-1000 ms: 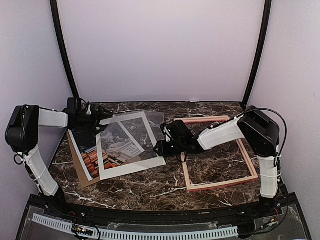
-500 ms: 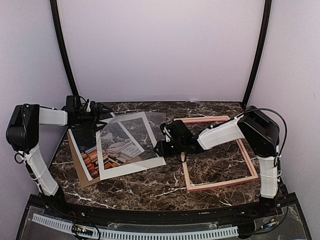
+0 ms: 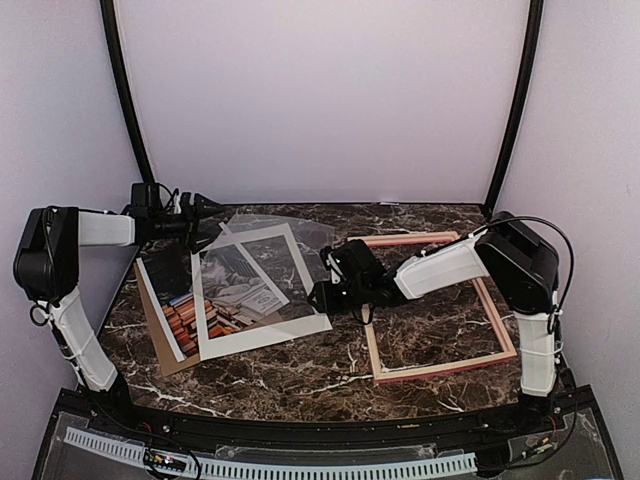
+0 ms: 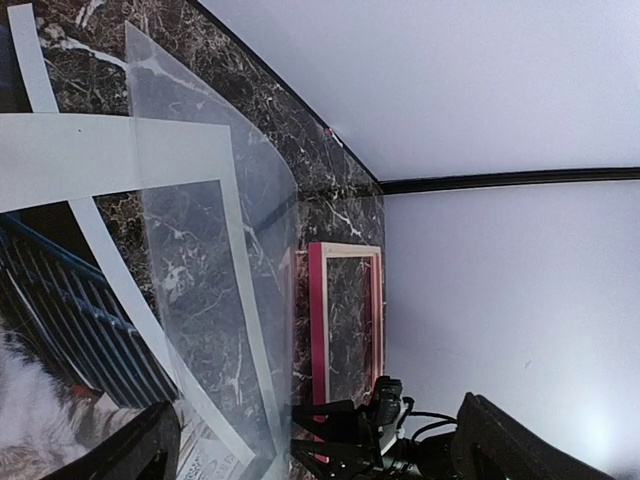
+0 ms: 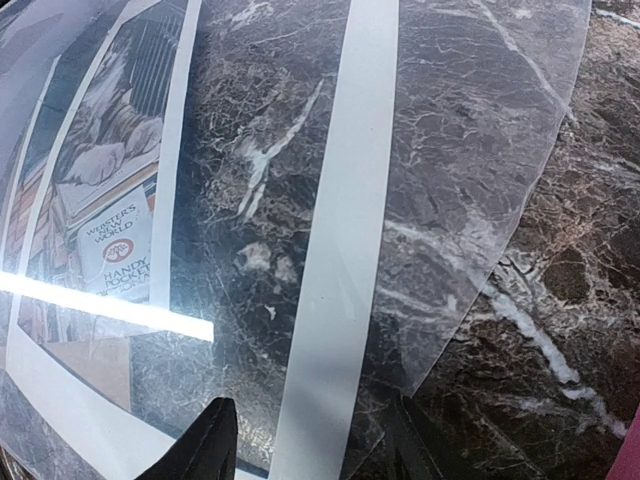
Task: Put the photo into the frame
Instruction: Pick up the glass panel from the mat board.
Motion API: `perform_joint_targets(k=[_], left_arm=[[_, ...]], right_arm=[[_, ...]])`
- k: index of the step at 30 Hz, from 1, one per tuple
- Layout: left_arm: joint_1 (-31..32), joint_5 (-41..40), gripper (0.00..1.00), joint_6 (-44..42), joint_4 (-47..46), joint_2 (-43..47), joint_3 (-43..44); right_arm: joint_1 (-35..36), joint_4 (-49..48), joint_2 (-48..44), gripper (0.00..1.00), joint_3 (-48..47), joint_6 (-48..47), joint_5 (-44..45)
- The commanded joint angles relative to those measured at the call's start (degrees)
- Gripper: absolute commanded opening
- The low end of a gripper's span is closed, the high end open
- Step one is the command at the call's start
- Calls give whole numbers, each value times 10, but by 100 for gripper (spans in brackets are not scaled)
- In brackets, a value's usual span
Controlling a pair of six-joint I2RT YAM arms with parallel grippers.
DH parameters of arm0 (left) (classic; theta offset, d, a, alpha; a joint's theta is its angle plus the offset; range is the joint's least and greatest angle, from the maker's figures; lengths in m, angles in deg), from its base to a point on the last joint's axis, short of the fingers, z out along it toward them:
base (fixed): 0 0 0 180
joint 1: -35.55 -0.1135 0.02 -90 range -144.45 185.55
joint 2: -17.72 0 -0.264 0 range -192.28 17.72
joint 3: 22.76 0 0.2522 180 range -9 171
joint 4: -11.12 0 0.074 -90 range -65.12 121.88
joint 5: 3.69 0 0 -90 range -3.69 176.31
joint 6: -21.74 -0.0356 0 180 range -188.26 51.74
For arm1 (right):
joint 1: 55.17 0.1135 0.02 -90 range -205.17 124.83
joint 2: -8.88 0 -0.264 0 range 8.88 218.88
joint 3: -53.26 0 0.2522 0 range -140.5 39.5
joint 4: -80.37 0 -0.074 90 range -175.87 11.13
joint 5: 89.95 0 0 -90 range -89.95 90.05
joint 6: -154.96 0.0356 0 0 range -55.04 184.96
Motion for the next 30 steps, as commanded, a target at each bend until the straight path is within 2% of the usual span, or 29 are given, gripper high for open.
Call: perform_joint_targets(k=[1,12,17,23,30], left_arm=[[1,22,99,-7,18,8,22],[1,10,99,-36,50,1,36],[3,3,94,-63,83,-8,33],[18,-4,80,-111,135,-18,39],[35,-11,54,-149,170,-22,48]], right_arm=[[3,192,67,52,48,6,9],[3,194,71,51,44,4,9],[4,189,70,51,41,3,3],[3,175,77,51,41,8,-21],[1,173,75,51,38,6,-26]])
